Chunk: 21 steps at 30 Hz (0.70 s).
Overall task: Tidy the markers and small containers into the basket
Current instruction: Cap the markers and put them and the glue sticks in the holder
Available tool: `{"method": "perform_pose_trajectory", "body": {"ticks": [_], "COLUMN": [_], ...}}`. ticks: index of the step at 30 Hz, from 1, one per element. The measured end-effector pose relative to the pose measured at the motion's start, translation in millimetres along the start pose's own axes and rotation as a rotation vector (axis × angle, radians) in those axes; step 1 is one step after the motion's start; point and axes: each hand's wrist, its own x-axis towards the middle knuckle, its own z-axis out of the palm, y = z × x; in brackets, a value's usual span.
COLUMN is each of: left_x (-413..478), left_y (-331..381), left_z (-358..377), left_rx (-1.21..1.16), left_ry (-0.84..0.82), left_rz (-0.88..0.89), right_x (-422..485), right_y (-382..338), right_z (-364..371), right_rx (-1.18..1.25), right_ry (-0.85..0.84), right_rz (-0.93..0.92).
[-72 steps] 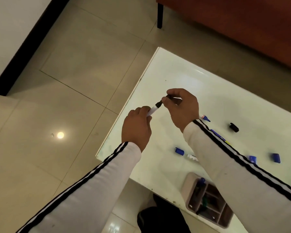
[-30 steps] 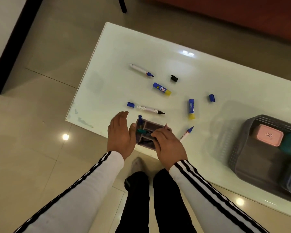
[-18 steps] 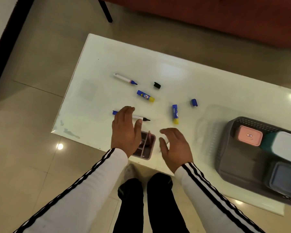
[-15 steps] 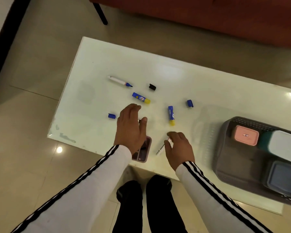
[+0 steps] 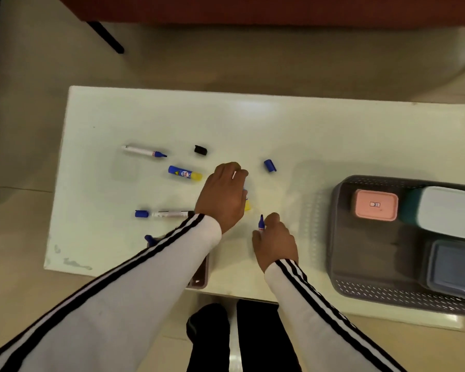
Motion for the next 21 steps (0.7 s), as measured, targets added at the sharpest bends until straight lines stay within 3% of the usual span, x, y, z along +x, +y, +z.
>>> {"method": "perform_pose_trajectory", "body": {"ticks": [6, 10, 15, 21], "left_x": [69, 96, 99, 77], "left_y": [14, 25, 15, 14], "left_z": [17, 27, 38, 14], "left_rx": [0.233, 0.216, 0.165, -0.187], "left_ry": [-0.197, -0.309, -0.275, -0.118], "left_rz": [0.102, 0.095, 0.09, -0.027], "right_x": [1, 9, 15, 18], "right_y": [25, 36, 38, 23], "right_z": [-31, -34, -38, -61], "right_rx": [0.1, 0.276, 0.42, 0.375], "right_ry": [0.18, 0.198, 0.217, 0.394], "right_rz": [-0.094, -0.156, -0.102, -0.196]}}
